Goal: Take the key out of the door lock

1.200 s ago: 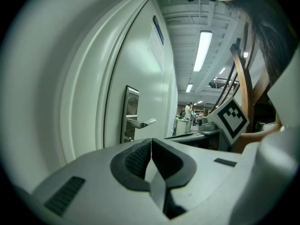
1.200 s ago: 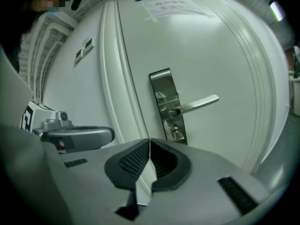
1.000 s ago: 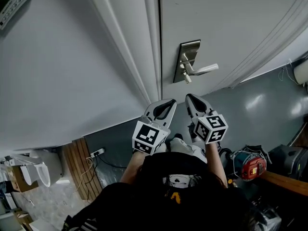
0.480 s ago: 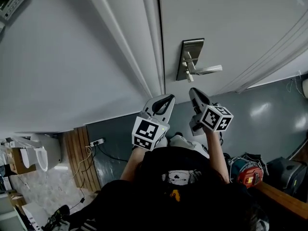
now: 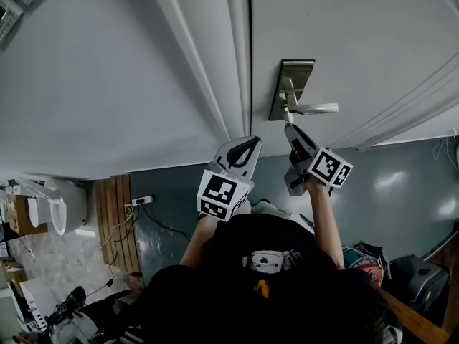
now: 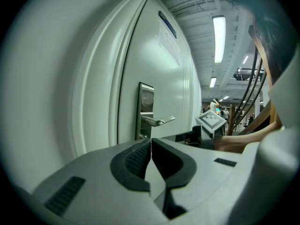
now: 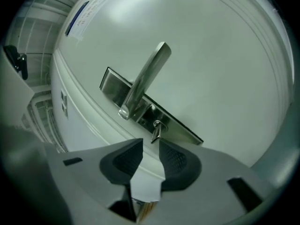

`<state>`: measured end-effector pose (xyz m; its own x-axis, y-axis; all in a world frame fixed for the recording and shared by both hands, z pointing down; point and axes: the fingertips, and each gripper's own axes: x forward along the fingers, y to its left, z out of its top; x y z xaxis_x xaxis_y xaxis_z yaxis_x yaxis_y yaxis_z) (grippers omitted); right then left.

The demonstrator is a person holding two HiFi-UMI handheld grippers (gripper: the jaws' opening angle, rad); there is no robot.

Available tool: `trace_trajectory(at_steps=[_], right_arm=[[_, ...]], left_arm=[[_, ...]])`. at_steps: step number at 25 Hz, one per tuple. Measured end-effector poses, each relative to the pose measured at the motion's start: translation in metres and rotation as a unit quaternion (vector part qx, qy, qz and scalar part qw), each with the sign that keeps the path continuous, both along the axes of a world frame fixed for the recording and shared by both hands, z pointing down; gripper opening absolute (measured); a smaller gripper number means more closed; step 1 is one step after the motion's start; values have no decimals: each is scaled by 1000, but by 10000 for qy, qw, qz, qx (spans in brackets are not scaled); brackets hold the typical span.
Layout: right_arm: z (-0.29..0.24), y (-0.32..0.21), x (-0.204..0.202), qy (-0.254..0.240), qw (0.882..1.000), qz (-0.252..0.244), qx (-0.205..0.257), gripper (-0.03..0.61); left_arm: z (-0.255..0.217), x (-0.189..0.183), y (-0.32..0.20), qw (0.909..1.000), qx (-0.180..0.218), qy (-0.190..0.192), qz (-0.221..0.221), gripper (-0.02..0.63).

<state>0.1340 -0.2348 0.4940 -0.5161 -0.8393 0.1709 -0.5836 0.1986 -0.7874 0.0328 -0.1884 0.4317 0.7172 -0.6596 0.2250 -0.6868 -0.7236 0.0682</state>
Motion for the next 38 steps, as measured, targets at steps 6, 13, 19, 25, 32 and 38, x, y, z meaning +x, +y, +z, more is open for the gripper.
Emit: trace_trajectory(at_steps=[6, 13, 19, 25, 32, 38], right_arm=[[0, -15, 0, -361, 9992, -166, -15, 132], [6, -36, -4, -562, 9982, -162, -137, 96], [4, -41, -8, -1005, 9947, -164, -159, 66], [8, -42, -5, -1823, 9826, 73, -359, 39], [7, -38, -4, -2498, 9658, 320, -616, 23], [7, -39, -3, -2626, 9616, 435, -670, 21]], left_arm=[[2, 3, 1, 9998, 12, 12, -173, 9], [5, 1, 3, 9995, -26, -5, -317, 9], [6, -2, 4, 9992, -51, -28, -395, 9], [8, -2, 2, 9991, -71, -50, -408, 9], [6, -4, 5, 9992, -68, -76, -379, 9], [6, -6, 6, 9993, -69, -85, -370, 9]])
